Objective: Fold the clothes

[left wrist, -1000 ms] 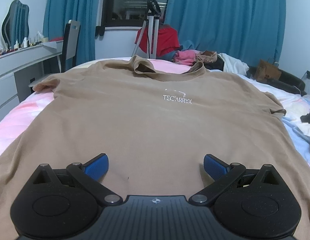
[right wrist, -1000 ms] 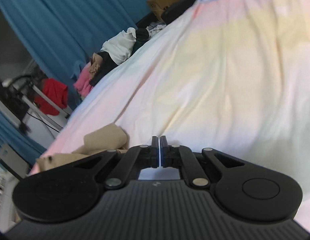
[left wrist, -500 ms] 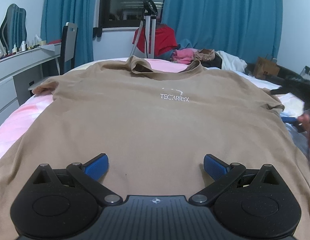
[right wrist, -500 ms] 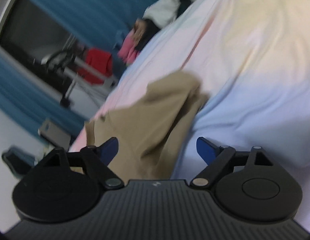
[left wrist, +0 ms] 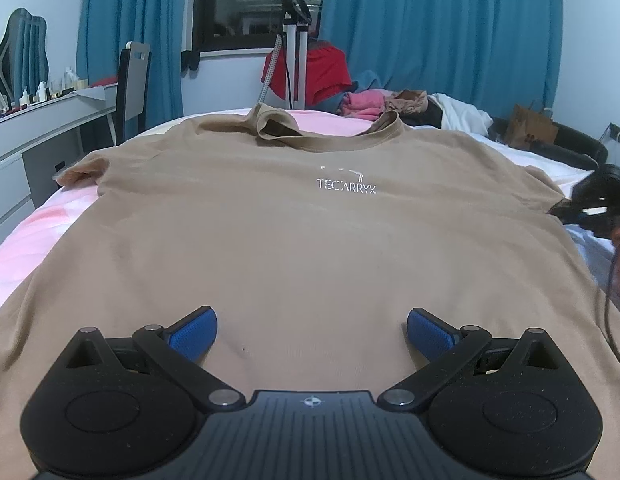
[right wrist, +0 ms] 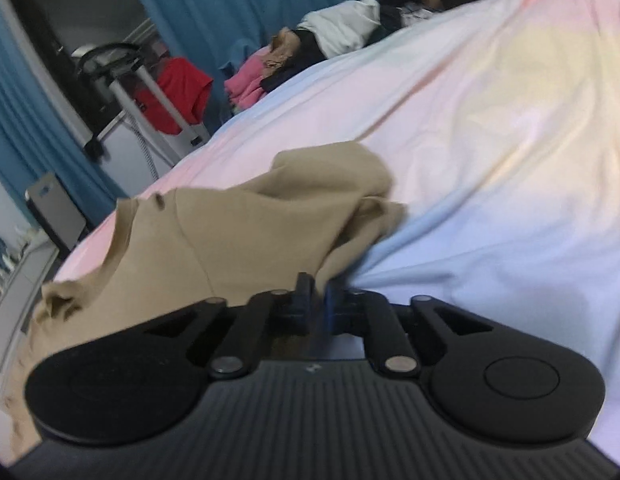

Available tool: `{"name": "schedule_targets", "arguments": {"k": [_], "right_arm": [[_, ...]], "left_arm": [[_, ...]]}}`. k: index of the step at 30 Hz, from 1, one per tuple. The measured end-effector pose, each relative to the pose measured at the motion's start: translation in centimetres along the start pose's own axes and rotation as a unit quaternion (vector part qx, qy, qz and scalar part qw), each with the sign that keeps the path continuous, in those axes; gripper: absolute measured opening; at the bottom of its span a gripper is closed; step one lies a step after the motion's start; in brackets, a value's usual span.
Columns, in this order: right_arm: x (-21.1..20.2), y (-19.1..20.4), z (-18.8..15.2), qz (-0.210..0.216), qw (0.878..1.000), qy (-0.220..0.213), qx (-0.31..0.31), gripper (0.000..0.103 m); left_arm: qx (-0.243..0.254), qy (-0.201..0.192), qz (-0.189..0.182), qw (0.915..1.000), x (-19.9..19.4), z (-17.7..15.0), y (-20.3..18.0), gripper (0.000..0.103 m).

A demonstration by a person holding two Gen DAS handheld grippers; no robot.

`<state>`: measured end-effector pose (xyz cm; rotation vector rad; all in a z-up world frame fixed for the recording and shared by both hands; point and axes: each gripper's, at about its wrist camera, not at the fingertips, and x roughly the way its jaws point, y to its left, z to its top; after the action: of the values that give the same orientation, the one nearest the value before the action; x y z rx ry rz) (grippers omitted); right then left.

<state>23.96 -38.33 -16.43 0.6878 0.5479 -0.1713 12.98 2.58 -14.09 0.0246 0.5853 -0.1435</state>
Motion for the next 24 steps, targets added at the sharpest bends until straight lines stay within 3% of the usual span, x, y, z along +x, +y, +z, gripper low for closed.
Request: {"name": "schedule_targets", "arguments": {"k": [7,13,14,16,17,18,24], "right_arm": [[-2.5,-3.0,1.3,-0.025,0.999,0.002,0.041,0.006],[-3.3,-5.1,1.5,0.049,0.989,-0.005,0.137,0.01],[-3.0,-5.0,1.3,0.063,0.986,0.0,0.152,0.014],[-2.4,-4.7,0.9,0.085,0.981,0.009,0.175,0.042],[-2.2,-4.4,0.7,0.091,0.98,0.007,0.176,0.071],[-2.0,-4.1,0.5,0.096,0.98,0.004,0.173,0.084],[0.7,-1.6,0.3,0.101,0.988,-0.031,0.109,0.083]], "left_arm": [[0.007,-0.003,0.005,1.0,-0.5,-0.1,-0.3,0.102],[0.019,-0.011,0.005,0.9997,-1.1,0.0,-0.7,0.102],[0.02,-0.012,0.004,0.9997,-1.1,0.0,-0.7,0.102],[0.021,-0.011,0.004,0.9997,-1.1,0.0,-0.8,0.102],[0.022,-0.01,0.003,0.9997,-1.0,0.0,-0.8,0.102],[0.021,-0.009,0.003,0.9997,-1.0,0.0,-0.8,0.102],[0.011,-0.009,-0.004,0.9999,-0.8,0.2,-0.6,0.102]]}}
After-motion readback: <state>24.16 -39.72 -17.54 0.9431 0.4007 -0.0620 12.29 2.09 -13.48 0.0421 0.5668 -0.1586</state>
